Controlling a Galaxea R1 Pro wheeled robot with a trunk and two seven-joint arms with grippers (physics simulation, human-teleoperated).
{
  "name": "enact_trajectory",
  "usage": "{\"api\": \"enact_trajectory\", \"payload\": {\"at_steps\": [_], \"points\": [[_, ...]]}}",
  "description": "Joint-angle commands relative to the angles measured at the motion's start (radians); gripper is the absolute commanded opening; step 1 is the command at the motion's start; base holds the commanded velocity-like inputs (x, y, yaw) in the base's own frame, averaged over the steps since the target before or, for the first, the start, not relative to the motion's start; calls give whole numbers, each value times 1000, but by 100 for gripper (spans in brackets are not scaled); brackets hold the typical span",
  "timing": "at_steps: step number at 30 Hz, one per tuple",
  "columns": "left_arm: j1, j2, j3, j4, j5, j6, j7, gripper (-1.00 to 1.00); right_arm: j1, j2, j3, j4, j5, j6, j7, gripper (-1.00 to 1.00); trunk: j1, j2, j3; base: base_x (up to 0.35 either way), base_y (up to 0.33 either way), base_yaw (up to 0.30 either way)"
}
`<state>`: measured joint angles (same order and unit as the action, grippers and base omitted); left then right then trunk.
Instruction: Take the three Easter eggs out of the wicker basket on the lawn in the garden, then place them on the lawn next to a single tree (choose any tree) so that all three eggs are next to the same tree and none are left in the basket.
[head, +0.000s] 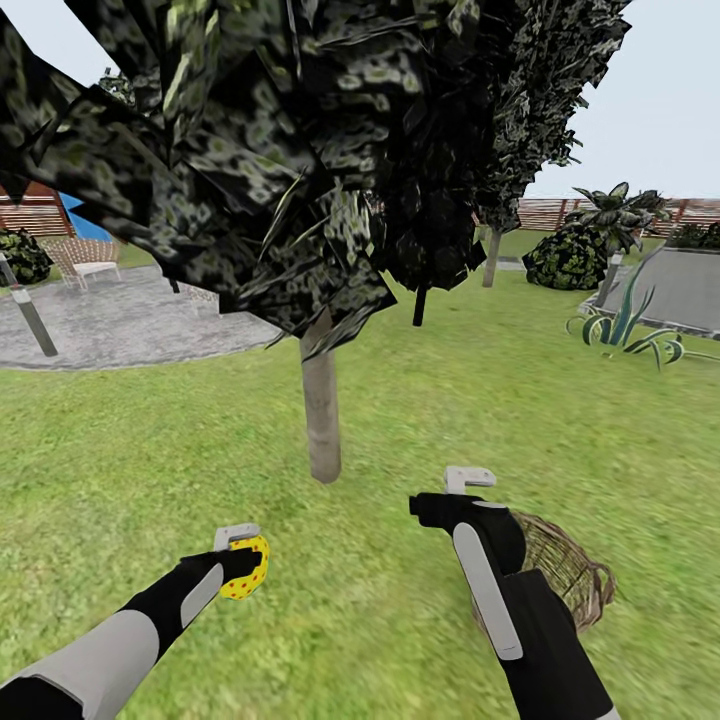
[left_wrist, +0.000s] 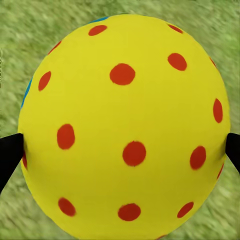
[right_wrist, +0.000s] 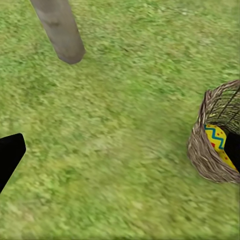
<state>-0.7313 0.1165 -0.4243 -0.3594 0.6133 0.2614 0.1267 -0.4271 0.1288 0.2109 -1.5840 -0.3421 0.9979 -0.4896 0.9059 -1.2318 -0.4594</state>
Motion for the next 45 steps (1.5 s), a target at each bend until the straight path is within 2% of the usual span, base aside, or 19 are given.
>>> {"api": "enact_trajectory", "payload": {"at_steps": [1, 8, 20, 24, 30, 45], "points": [[0, 2, -7, -3, 11, 4, 9, -100, -1, 0, 1, -1, -10, 2, -10, 100, 4, -8, -4, 0, 0, 0], [0, 3, -4, -3, 11, 1, 10, -100, -1, 3, 11, 0, -14, 2, -10, 100, 31, -57, -26, 0, 0, 96], [0, 5, -4, -3, 12, 1, 8, -100, -1, 6, 15, 7, -17, 1, -9, 100, 31, -57, -26, 0, 93, 240], [0, 10, -3, -3, 13, 2, 8, -100, -1, 8, 16, 8, -17, 0, -9, 100, 31, -57, -26, 0, 281, 26], [0, 12, 27, -3, 13, 2, 5, -100, -1, 8, 17, 9, -18, -1, -9, 100, 31, -57, -24, 0, 292, -144], [0, 14, 30, -3, 13, 2, 6, -100, -1, 8, 18, 10, -17, -1, -9, 100, 31, -57, -22, 145, 283, -36]]}}
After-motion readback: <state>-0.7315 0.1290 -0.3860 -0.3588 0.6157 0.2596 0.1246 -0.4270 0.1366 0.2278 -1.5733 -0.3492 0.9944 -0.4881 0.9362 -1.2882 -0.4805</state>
